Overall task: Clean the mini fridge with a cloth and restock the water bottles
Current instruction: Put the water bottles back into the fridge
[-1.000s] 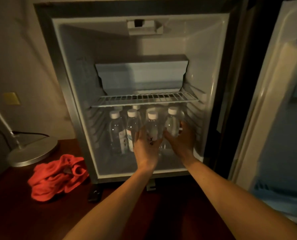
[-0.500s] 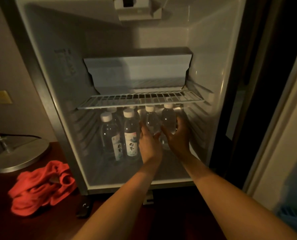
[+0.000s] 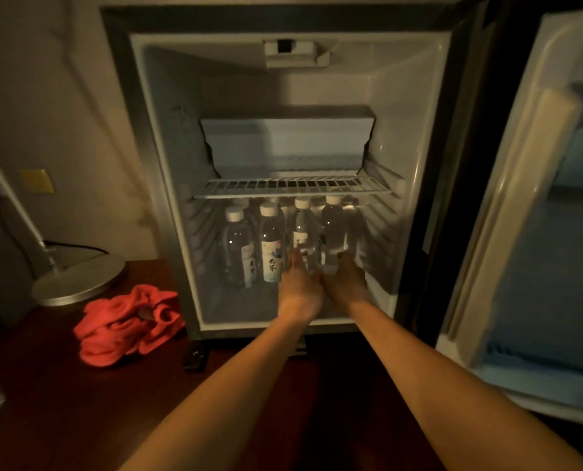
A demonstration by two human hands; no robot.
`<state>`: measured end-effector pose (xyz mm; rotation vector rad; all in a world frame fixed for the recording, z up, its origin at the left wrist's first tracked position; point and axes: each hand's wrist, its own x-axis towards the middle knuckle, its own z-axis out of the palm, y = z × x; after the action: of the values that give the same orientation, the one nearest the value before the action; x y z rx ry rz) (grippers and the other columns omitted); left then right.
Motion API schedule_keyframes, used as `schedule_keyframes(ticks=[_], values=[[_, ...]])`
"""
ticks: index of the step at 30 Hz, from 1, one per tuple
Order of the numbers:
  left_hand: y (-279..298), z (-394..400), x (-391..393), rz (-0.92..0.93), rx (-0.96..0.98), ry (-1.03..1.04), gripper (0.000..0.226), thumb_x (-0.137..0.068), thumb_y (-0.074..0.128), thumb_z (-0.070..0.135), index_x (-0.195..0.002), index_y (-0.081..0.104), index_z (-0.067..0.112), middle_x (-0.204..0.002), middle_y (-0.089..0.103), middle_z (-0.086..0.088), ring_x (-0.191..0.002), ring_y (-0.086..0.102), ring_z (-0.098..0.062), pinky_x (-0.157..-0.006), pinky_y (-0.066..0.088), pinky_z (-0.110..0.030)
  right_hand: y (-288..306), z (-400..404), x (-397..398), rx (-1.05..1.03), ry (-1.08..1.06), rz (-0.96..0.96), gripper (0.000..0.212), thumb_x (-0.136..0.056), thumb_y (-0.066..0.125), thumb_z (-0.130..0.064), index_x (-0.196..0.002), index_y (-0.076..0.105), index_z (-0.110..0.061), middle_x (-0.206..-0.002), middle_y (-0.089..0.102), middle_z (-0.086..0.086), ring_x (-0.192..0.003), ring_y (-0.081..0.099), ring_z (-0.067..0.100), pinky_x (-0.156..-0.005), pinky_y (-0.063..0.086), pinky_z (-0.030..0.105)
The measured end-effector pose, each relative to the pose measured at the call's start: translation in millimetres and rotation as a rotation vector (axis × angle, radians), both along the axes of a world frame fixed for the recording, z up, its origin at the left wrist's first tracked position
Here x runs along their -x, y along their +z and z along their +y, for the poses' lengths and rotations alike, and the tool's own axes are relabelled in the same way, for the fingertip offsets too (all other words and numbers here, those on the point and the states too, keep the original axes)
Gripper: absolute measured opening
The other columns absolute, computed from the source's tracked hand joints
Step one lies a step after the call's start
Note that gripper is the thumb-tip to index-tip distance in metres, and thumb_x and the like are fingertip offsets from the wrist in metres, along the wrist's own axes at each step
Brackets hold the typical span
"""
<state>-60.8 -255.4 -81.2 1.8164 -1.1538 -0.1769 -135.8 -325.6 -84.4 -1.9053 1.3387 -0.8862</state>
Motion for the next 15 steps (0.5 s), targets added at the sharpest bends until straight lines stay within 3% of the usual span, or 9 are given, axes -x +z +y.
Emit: schedule_keyframes(ticks=[3, 7, 11, 15], values=[[6, 50, -6, -0.071, 0.004, -0.011, 0.05, -0.091, 0.056, 0.019, -0.139, 0.042, 0.02, -0.11, 0.067, -0.008, -0.098, 0.065, -0.031, -0.076, 0.052, -0.034, 5, 41, -1, 0.066, 0.012, 0.104, 0.036, -0.093, 0.059, -0.034, -0.121, 0.055, -0.012, -0.12, 0.064, 0.013, -0.109, 0.061, 0.031, -0.089, 0.046, 0.035], [5, 119, -25, -0.136, 0.023, 0.081, 0.03, -0.092, 0.058, 0.026, -0.119, 0.057, 0.013, -0.111, 0.069, -0.01, -0.104, 0.064, -0.032, -0.086, 0.052, -0.043, 5, 93, -3, 0.119, 0.142, -0.052, 0.038, -0.085, 0.07, -0.031, -0.118, 0.064, -0.012, -0.108, 0.07, 0.007, -0.103, 0.065, 0.025, -0.08, 0.046, 0.026], [-10, 194, -61, -0.207, 0.03, 0.216, 0.024, -0.09, 0.06, 0.031, -0.11, 0.06, 0.018, -0.106, 0.072, -0.002, -0.1, 0.067, -0.026, -0.084, 0.053, -0.042, 4, 145, -28, 0.178, 0.263, 0.011, 0.049, -0.079, 0.077, -0.029, -0.12, 0.058, -0.01, -0.11, 0.066, 0.008, -0.102, 0.062, 0.023, -0.084, 0.048, 0.03], [-18, 278, -104, -0.254, -0.032, 0.392, 0.018, -0.091, 0.059, 0.033, -0.105, 0.061, 0.023, -0.104, 0.072, -0.001, -0.101, 0.066, -0.027, -0.081, 0.051, -0.039, 2, 211, -78, 0.264, 0.441, -0.015, 0.044, -0.076, 0.079, -0.025, -0.112, 0.059, -0.008, -0.1, 0.067, 0.007, -0.09, 0.062, 0.019, -0.079, 0.045, 0.027]])
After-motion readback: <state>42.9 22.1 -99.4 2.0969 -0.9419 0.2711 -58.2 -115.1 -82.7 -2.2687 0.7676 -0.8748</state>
